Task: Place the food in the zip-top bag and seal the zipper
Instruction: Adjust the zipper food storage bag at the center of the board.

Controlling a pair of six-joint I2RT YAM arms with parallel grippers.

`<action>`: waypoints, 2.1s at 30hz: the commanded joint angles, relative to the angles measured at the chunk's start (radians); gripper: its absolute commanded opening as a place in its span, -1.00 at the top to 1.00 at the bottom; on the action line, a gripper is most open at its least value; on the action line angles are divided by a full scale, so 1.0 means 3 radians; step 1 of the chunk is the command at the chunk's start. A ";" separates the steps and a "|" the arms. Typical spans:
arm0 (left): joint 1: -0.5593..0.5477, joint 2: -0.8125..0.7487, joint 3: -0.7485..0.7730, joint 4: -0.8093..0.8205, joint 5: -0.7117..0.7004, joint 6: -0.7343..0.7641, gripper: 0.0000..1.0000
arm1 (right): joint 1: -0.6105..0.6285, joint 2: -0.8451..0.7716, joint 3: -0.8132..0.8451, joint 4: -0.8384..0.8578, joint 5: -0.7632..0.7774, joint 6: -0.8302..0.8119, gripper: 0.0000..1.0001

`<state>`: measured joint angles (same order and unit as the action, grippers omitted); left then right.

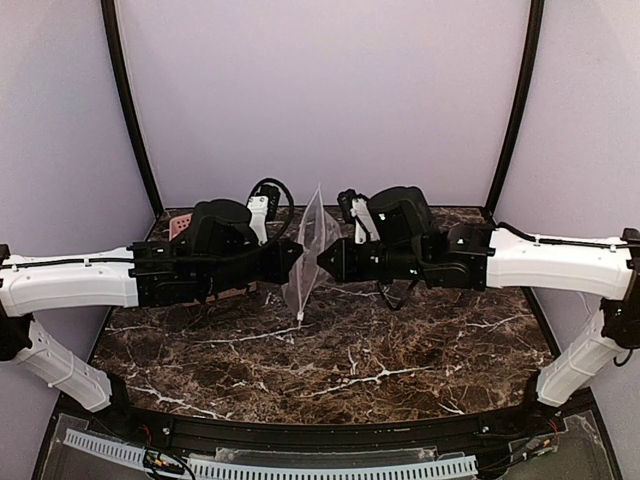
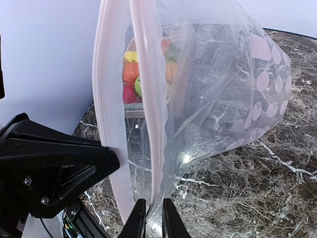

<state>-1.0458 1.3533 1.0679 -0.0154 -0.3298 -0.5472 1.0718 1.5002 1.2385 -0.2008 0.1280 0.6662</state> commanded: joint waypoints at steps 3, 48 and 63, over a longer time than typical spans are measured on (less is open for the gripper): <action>0.0017 -0.0146 -0.0103 0.0039 -0.0012 -0.0036 0.99 | -0.0047 0.0051 0.0075 0.0063 0.0094 -0.0062 0.81; 0.0666 -0.0481 -0.0412 -0.0512 -0.0036 0.0200 0.99 | 0.0127 -0.0340 0.0373 -0.0521 -0.0090 -0.0390 1.00; 0.0802 -0.0191 -0.0759 0.0190 0.1012 0.0018 0.85 | 0.0130 0.0107 0.0287 -0.0482 0.0232 -0.0056 1.00</action>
<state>-0.8154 1.3010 0.8715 -0.0151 -0.1188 -0.5373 1.1072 1.4761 1.3170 -0.3584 0.1581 0.6090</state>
